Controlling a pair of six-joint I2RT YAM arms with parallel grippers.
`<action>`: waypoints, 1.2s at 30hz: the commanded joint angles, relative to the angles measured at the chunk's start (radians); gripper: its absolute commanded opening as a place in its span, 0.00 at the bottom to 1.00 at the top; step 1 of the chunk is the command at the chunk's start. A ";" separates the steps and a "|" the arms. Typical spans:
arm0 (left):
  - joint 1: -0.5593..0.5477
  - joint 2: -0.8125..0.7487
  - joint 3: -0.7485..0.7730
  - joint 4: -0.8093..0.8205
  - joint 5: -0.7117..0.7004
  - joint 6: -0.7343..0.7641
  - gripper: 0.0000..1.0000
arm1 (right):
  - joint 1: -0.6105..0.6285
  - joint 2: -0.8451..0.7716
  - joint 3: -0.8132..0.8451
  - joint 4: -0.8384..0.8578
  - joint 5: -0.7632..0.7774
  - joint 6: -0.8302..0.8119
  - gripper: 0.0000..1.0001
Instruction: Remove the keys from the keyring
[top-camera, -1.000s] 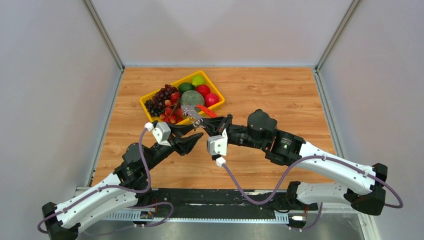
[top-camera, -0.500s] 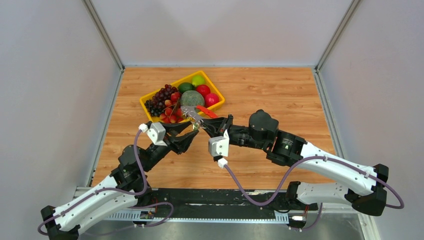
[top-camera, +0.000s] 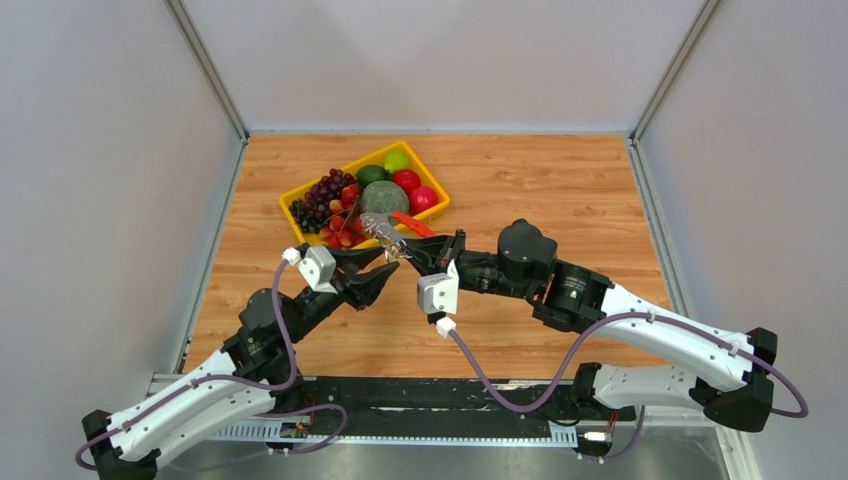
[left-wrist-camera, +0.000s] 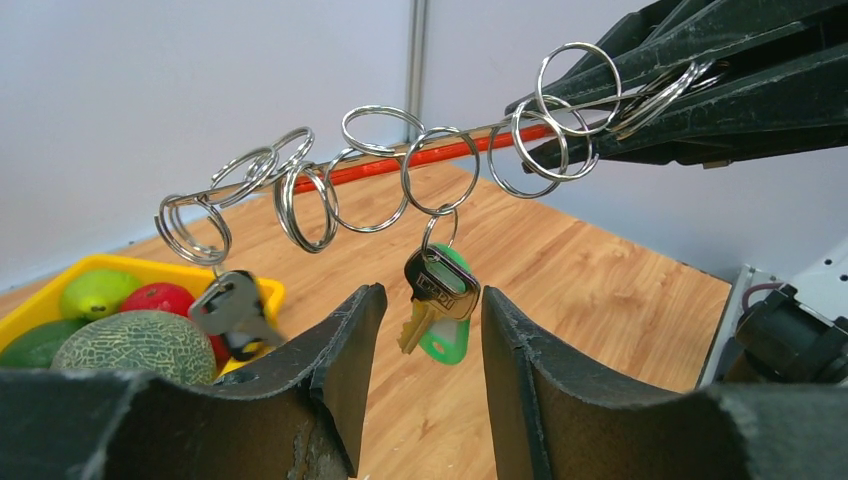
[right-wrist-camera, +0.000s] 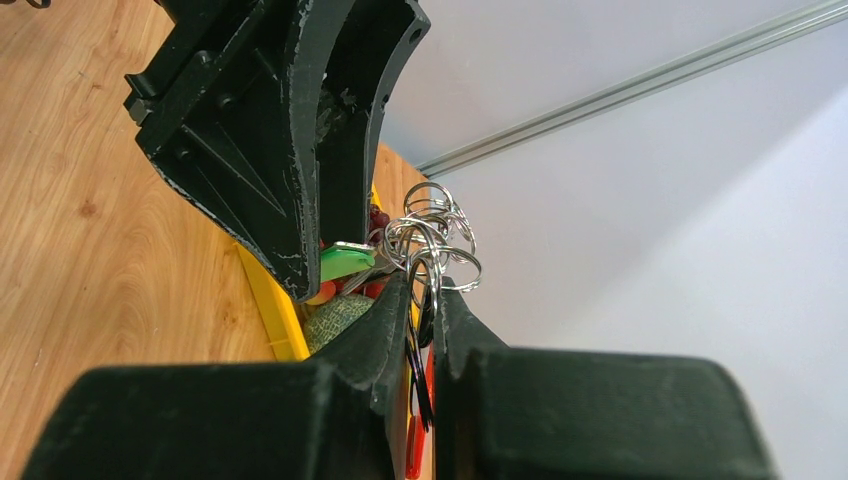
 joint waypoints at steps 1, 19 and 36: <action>-0.003 -0.013 0.030 -0.006 0.050 0.001 0.51 | 0.003 -0.021 0.008 0.063 -0.021 -0.016 0.00; -0.004 -0.160 0.026 -0.117 -0.113 0.008 0.48 | 0.002 -0.015 0.009 0.063 -0.025 -0.020 0.00; -0.003 0.055 0.082 0.021 -0.019 0.037 0.52 | 0.001 -0.012 0.015 0.062 -0.044 -0.015 0.00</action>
